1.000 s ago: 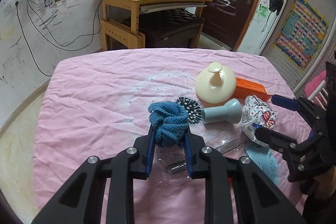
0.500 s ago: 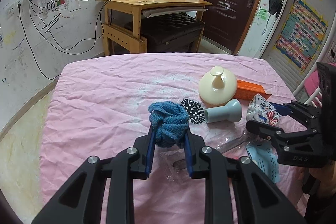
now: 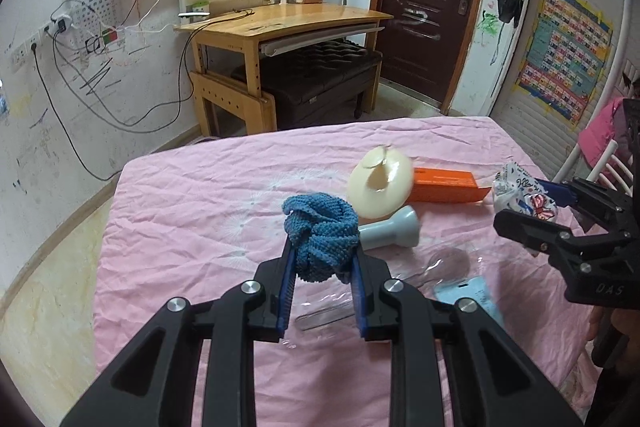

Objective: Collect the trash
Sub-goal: 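Carry the cloth and snack bag to the yellow bin and open both tools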

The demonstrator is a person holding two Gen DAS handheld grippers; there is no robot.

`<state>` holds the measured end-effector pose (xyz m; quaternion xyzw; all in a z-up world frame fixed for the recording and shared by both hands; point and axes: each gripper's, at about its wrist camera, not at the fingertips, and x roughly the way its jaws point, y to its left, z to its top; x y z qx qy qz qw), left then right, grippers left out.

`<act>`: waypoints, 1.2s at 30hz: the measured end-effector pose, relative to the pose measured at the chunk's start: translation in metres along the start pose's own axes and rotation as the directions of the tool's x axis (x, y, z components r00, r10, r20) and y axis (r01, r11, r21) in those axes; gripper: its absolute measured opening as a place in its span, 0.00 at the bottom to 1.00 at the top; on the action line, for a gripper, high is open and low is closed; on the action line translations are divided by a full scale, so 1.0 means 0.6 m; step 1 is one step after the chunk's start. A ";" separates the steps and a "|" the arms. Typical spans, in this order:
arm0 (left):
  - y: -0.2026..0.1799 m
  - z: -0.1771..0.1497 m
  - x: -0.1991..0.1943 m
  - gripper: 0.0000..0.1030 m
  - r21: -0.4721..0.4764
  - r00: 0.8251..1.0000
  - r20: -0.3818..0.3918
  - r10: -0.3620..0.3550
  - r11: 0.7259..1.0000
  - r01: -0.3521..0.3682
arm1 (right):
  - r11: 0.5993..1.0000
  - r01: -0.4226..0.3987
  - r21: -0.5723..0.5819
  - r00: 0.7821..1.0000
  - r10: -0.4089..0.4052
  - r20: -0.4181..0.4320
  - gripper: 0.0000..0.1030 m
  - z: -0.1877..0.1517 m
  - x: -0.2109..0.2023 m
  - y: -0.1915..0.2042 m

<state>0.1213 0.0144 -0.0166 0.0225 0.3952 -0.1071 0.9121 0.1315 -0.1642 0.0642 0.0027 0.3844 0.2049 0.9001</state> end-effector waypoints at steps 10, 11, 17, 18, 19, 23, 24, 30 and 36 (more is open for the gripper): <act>-0.121 0.034 -0.001 0.20 0.110 1.000 0.025 -0.015 0.994 0.012 | 0.992 0.050 0.119 0.993 -0.062 0.097 0.66 -0.029 -0.090 -0.113; -0.137 0.036 0.000 0.20 0.124 0.999 0.024 -0.021 0.992 0.018 | 0.989 0.054 0.136 0.992 -0.069 0.105 0.66 -0.036 -0.099 -0.127; -0.230 0.043 0.013 0.20 0.192 0.999 0.012 -0.053 0.980 0.050 | 0.970 0.093 0.225 0.982 -0.127 0.140 0.66 -0.080 -0.154 -0.216; -0.242 0.043 0.014 0.20 0.199 0.998 0.012 -0.058 0.978 0.054 | 0.966 0.097 0.238 0.981 -0.134 0.143 0.66 -0.087 -0.162 -0.229; -0.258 0.043 0.016 0.20 0.209 0.998 0.011 -0.065 0.976 0.061 | 0.960 0.103 0.259 0.978 -0.146 0.151 0.66 -0.098 -0.174 -0.248; -0.325 0.045 0.026 0.20 0.244 0.995 -0.002 -0.101 0.965 0.098 | 0.940 0.133 0.315 0.969 -0.189 0.157 0.67 -0.133 -0.208 -0.307; -0.342 0.047 0.029 0.20 0.252 0.994 -0.007 -0.113 0.961 0.111 | 0.933 0.144 0.330 0.966 -0.204 0.155 0.67 -0.144 -0.216 -0.323; -0.460 0.038 0.050 0.20 0.328 0.983 -0.045 -0.180 0.926 0.185 | 0.885 0.200 0.421 0.953 -0.276 0.126 0.67 -0.215 -0.242 -0.411; -0.571 0.023 0.075 0.20 0.379 0.964 -0.102 -0.245 0.886 0.266 | 0.837 0.250 0.487 0.946 -0.317 0.060 0.67 -0.276 -0.224 -0.479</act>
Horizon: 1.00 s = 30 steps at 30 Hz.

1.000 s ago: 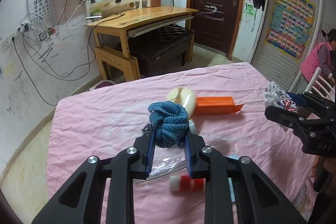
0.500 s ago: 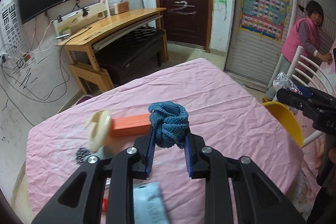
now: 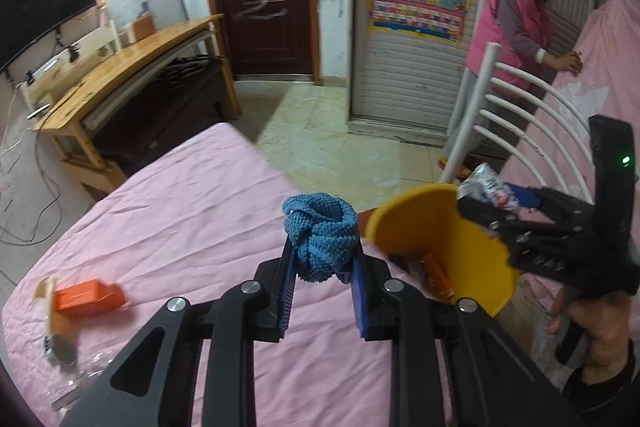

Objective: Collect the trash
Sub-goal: 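Carry the cloth and snack bag to the yellow bin and open both tools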

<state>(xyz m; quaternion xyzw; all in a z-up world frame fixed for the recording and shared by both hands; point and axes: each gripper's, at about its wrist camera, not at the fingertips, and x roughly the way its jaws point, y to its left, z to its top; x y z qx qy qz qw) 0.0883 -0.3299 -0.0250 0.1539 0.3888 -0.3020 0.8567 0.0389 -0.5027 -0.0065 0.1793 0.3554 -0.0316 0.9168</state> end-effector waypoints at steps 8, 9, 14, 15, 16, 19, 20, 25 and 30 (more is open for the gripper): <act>-0.087 0.010 0.048 0.20 0.063 0.997 -0.045 -0.057 0.996 0.060 | 0.998 0.012 0.062 0.999 -0.009 -0.053 0.67 -0.024 0.050 -0.058; -0.090 0.013 0.052 0.20 0.066 0.997 -0.047 -0.056 0.996 0.059 | 0.998 0.008 0.062 0.998 -0.004 -0.062 0.67 -0.026 0.058 -0.059; -0.091 0.011 0.071 0.20 0.064 0.995 -0.081 -0.057 0.996 0.063 | 0.999 0.006 0.046 0.997 -0.003 -0.073 0.67 -0.029 0.069 -0.055; -0.088 0.010 0.071 0.20 0.064 0.995 -0.083 -0.056 0.996 0.061 | 0.999 0.008 0.046 0.997 -0.005 -0.074 0.67 -0.029 0.069 -0.054; -0.087 0.009 0.072 0.20 0.064 0.995 -0.086 -0.054 0.996 0.060 | 0.999 0.011 0.045 0.997 -0.008 -0.076 0.67 -0.028 0.070 -0.053; -0.089 0.010 0.078 0.20 0.062 0.994 -0.095 -0.052 0.996 0.058 | 0.999 0.018 0.050 0.996 -0.014 -0.085 0.67 -0.034 0.071 -0.053; -0.089 0.010 0.080 0.20 0.062 0.994 -0.098 -0.050 0.997 0.056 | 0.999 0.017 0.052 0.996 -0.013 -0.086 0.67 -0.035 0.071 -0.055; -0.100 0.012 0.089 0.20 0.082 0.993 -0.112 -0.047 0.995 0.056 | 0.998 0.042 0.051 0.995 -0.037 -0.096 0.68 -0.034 0.075 -0.059; -0.134 0.017 0.113 0.20 0.118 0.987 -0.145 -0.063 0.990 0.081 | 0.993 0.104 0.052 0.985 -0.096 -0.141 0.80 -0.046 0.095 -0.075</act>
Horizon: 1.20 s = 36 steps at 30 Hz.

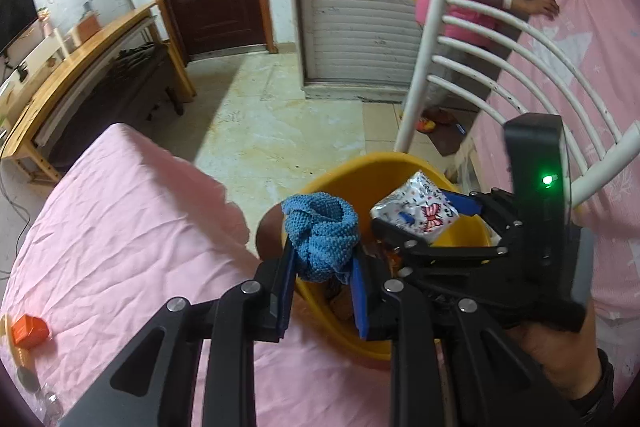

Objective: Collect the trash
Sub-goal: 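Carry the cloth and snack bag to the yellow bin and open both tools, then move both open tools back over the remaining trash on the table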

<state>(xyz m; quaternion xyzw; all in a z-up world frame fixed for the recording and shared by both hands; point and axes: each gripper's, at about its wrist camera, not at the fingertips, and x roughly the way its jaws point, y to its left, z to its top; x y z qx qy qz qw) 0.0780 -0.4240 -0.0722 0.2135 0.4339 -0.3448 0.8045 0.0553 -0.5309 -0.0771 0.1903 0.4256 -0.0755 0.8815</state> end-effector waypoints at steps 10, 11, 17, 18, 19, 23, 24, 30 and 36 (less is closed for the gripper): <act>-0.013 0.008 0.032 0.45 0.002 0.998 -0.055 -0.026 1.000 0.026 | 1.000 0.027 0.010 1.000 -0.027 -0.006 0.92 -0.006 0.008 -0.014; -0.012 0.007 0.028 0.49 0.002 0.998 -0.050 -0.026 1.000 0.026 | 1.000 0.025 0.011 1.000 -0.025 -0.007 0.92 -0.007 0.008 -0.013; 0.030 -0.012 -0.032 0.51 -0.037 1.000 0.010 0.008 0.999 -0.007 | 1.000 0.025 -0.017 1.000 -0.025 0.004 0.92 -0.005 -0.006 0.008; 0.038 -0.016 -0.041 0.52 -0.047 1.000 0.020 0.016 0.999 -0.015 | 0.999 0.026 -0.027 1.000 -0.026 0.006 0.92 -0.005 -0.010 0.015; 0.052 -0.022 -0.054 0.52 -0.063 0.999 0.032 0.026 0.998 -0.024 | 0.999 0.025 -0.035 1.000 -0.025 0.008 0.92 -0.003 -0.012 0.022; 0.126 -0.059 -0.110 0.60 -0.147 0.993 0.074 0.093 0.986 -0.081 | 0.997 0.020 -0.074 1.000 -0.018 0.025 0.93 0.005 -0.029 0.052; 0.154 -0.075 -0.129 0.61 -0.181 0.989 0.083 0.122 0.978 -0.105 | 0.996 0.021 -0.091 0.999 -0.018 0.034 0.93 0.008 -0.036 0.066; 0.302 -0.165 -0.216 0.62 -0.347 0.954 0.084 0.287 0.906 -0.243 | 0.983 0.020 -0.183 0.997 -0.007 0.075 0.94 0.027 -0.072 0.138; 0.422 -0.262 -0.289 0.63 -0.485 0.907 0.033 0.420 0.800 -0.353 | 0.966 0.022 -0.258 0.996 0.000 0.086 0.94 0.041 -0.089 0.207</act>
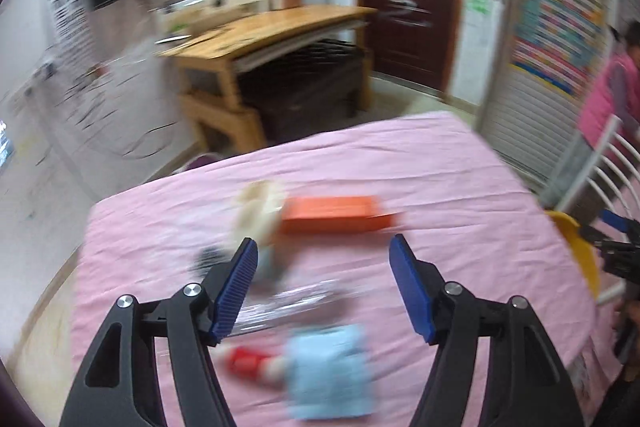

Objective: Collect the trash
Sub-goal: 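Move both open tools back over the remaining trash on the table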

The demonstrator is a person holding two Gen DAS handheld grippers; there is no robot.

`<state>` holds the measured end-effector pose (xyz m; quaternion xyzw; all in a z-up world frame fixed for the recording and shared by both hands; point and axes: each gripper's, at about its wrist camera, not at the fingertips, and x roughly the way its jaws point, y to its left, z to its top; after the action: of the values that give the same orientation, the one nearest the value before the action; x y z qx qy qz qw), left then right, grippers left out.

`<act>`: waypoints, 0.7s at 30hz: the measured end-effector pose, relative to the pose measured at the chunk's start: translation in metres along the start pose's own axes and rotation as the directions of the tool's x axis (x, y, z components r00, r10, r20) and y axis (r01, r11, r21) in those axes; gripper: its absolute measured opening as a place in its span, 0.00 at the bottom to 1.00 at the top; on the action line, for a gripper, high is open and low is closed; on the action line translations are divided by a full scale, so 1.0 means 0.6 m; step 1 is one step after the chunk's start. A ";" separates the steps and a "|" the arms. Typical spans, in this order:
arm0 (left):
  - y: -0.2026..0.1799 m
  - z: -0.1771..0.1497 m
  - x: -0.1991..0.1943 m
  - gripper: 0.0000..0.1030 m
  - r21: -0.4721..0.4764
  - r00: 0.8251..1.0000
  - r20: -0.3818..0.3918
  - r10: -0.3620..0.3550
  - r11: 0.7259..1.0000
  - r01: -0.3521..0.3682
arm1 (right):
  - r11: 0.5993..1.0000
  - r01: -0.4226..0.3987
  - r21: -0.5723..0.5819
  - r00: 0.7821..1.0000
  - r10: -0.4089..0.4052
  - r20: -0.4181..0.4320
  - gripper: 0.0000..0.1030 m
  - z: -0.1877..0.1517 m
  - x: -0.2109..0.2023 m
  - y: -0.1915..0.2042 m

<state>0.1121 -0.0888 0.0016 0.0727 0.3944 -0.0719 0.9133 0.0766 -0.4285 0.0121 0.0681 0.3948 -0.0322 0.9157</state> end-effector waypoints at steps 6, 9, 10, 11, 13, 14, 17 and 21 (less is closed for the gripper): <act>0.128 -0.030 -0.012 0.63 -0.113 0.997 -0.010 0.078 0.990 -0.079 | 0.998 -0.009 -0.065 1.000 0.009 0.005 0.94 0.025 -0.007 0.059; 0.165 -0.045 -0.015 0.63 -0.143 0.996 -0.014 0.090 0.986 -0.091 | 0.995 -0.009 -0.102 1.000 0.011 0.021 0.94 0.039 -0.015 0.097; 0.176 -0.048 -0.017 0.63 -0.150 0.996 -0.013 0.089 0.985 -0.090 | 0.993 -0.012 -0.116 1.000 0.015 0.027 0.94 0.045 -0.019 0.112; 0.184 -0.051 -0.018 0.63 -0.156 0.996 -0.011 0.089 0.984 -0.090 | 0.992 -0.015 -0.128 0.999 0.019 0.031 0.94 0.051 -0.021 0.126; 0.200 -0.058 -0.021 0.64 -0.170 0.996 -0.005 0.088 0.982 -0.087 | 0.987 -0.022 -0.157 0.999 0.028 0.039 0.94 0.060 -0.025 0.157; 0.206 -0.061 -0.022 0.64 -0.176 0.996 -0.002 0.086 0.981 -0.085 | 0.985 -0.028 -0.171 0.998 0.036 0.042 0.94 0.065 -0.027 0.175; 0.227 -0.071 -0.023 0.64 -0.192 0.997 0.001 0.082 0.978 -0.080 | 0.976 -0.063 -0.207 0.996 0.074 0.049 0.94 0.074 -0.032 0.226; 0.256 -0.081 -0.024 0.64 -0.213 0.997 0.001 0.081 0.974 -0.079 | 0.960 -0.092 -0.264 0.993 0.108 0.047 0.94 0.081 -0.034 0.291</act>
<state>0.0965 0.0718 -0.0092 -0.0102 0.3923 0.0073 0.9198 0.1171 -0.2630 0.0773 -0.0342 0.3637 0.0643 0.9286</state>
